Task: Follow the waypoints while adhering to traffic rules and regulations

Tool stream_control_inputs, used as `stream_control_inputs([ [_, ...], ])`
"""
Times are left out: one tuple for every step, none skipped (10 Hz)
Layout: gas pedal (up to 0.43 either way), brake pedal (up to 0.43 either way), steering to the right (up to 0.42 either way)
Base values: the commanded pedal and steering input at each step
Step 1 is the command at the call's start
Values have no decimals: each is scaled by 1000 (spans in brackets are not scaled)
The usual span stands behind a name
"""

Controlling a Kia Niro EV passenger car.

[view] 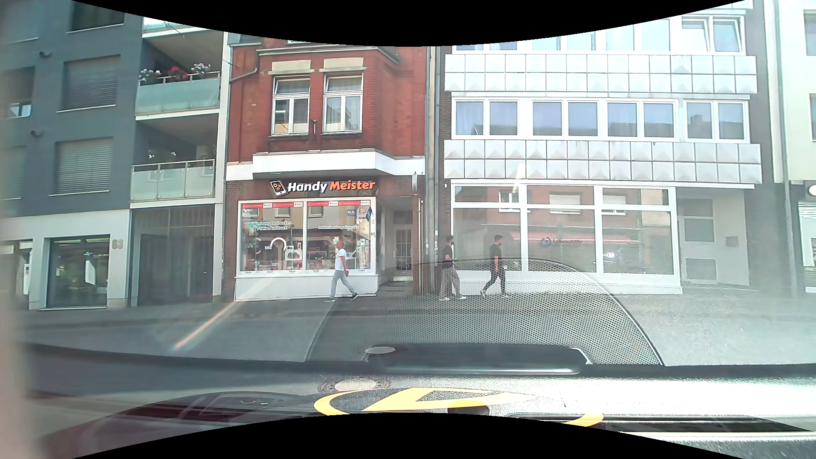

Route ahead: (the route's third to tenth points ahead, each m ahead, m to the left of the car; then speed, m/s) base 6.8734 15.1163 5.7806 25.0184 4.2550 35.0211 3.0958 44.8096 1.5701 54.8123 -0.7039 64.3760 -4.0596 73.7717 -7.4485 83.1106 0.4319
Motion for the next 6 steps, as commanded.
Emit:
stream_control_inputs([
  [118,0,-7],
  [118,0,-6],
  [118,0,-7],
  [118,0,-7],
  [118,0,-7],
  [118,0,-8],
])
